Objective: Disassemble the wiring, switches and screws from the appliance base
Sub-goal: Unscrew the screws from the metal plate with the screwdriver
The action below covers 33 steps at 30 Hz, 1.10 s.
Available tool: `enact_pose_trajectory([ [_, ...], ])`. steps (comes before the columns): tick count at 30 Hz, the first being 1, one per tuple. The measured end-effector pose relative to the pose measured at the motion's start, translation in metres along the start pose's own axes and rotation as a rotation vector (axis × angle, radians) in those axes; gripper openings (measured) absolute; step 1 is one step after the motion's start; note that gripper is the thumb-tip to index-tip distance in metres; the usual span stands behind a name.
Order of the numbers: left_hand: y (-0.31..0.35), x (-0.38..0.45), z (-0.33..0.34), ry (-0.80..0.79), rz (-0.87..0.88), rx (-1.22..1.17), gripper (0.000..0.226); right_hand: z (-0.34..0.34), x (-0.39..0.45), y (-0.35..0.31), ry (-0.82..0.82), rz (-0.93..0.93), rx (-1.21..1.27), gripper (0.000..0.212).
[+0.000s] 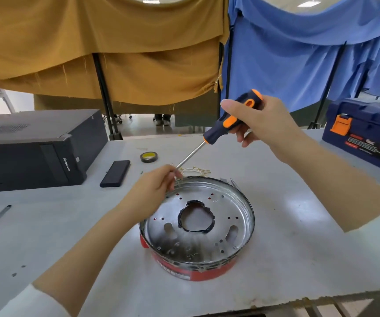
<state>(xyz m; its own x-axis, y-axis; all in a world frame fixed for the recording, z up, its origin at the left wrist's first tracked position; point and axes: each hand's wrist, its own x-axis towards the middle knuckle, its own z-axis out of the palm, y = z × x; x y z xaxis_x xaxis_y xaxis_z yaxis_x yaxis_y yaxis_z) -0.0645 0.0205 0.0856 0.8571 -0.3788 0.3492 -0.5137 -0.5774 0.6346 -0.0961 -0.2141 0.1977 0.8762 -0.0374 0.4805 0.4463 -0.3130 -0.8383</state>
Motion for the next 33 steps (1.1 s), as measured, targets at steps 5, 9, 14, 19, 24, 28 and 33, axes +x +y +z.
enact_pose_trajectory([
  [5,0.009,-0.005,0.018,-0.074,0.029,-0.168,0.023,0.024,0.015,-0.002,-0.161,-0.041,0.058,0.023],
  [9,0.011,0.006,0.021,-0.166,0.018,-0.16,0.019,0.061,0.027,-0.003,-0.125,-0.052,0.231,0.023],
  [14,-0.021,0.027,-0.003,-0.109,-0.107,-0.096,0.013,0.094,0.032,0.022,-0.168,-0.034,0.365,0.023],
  [19,-0.057,0.037,0.006,-0.092,-0.288,-0.162,0.025,0.107,0.043,0.038,-0.105,-0.072,0.476,0.021],
  [24,-0.069,0.044,0.028,-0.131,-0.312,-0.276,0.032,0.116,0.055,0.044,0.023,-0.179,0.511,0.016],
  [28,-0.074,0.05,0.033,-0.133,-0.308,-0.342,0.034,0.125,0.059,0.053,0.096,-0.198,0.559,0.014],
  [33,-0.081,0.049,0.035,-0.14,-0.282,-0.386,0.03,0.132,0.055,0.068,0.139,-0.197,0.599,0.013],
])
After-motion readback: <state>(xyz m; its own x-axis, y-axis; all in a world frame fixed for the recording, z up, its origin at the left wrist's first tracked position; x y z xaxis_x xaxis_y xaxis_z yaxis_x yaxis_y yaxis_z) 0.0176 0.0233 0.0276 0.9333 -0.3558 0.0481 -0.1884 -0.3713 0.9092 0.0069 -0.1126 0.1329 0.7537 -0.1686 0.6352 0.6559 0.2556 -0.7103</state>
